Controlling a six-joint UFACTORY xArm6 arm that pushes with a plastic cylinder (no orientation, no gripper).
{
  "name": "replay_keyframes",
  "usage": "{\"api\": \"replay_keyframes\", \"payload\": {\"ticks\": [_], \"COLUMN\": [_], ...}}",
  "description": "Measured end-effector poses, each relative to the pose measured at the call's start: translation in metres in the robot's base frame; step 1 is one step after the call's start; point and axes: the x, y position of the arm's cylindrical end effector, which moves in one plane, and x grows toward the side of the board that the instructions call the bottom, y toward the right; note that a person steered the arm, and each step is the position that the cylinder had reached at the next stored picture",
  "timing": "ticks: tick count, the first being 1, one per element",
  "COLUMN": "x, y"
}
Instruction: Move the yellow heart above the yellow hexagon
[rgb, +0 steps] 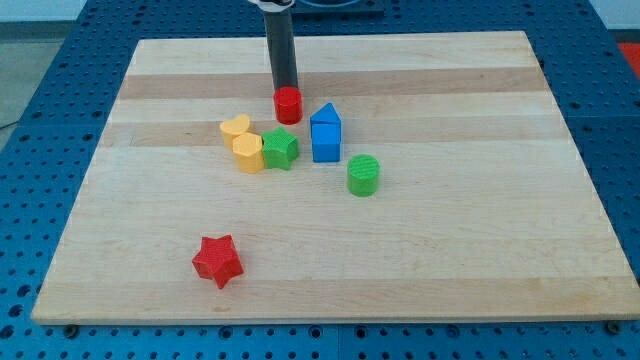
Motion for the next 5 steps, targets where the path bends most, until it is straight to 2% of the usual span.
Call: {"api": "replay_keyframes", "payload": {"ticks": [1, 3, 4, 5], "x": [0.000, 0.002, 0.029, 0.063], "y": [-0.004, -0.123, -0.150, -0.152]}}
